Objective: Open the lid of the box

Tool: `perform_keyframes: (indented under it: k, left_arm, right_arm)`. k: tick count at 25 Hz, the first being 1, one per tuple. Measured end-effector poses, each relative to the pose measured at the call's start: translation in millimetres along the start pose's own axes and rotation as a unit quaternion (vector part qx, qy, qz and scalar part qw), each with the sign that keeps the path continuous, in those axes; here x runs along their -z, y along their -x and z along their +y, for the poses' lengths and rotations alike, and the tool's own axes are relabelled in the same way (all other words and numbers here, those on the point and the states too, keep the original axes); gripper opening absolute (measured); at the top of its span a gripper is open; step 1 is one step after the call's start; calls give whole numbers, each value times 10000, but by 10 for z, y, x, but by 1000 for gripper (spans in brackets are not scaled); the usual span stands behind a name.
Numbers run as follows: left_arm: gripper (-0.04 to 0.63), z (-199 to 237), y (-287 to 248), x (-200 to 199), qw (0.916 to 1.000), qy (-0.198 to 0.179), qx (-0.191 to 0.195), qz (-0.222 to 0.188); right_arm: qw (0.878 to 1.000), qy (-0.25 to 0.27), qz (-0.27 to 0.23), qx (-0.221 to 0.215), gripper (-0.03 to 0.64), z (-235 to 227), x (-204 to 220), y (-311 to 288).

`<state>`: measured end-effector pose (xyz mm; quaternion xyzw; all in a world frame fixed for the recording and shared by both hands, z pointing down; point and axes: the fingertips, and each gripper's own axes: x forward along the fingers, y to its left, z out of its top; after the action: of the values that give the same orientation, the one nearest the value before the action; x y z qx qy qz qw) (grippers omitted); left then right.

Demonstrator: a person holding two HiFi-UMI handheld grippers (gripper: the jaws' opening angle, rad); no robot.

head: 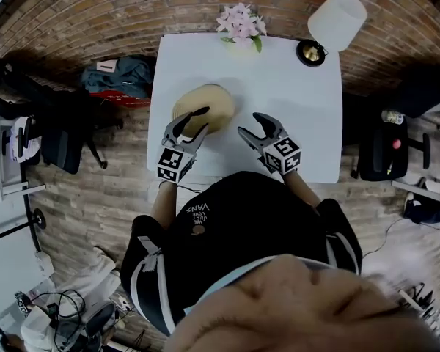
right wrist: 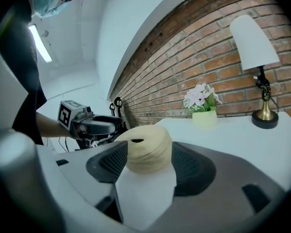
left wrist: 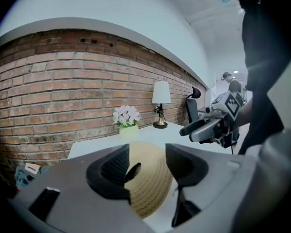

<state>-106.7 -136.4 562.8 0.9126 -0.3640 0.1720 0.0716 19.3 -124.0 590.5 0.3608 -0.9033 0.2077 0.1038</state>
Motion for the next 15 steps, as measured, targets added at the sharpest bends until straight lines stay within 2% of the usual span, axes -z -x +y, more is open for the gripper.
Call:
perform_keyframes:
  k: [7, 15]
  left_arm:
    - [331, -44, -213, 204, 9945, -497, 511, 769]
    - [384, -40, -350, 625, 9779, -868, 814, 1721]
  right_arm:
    - [9980, 387, 364, -336, 305, -79, 121, -301]
    - [9935, 579, 863, -467, 330, -209, 359, -531]
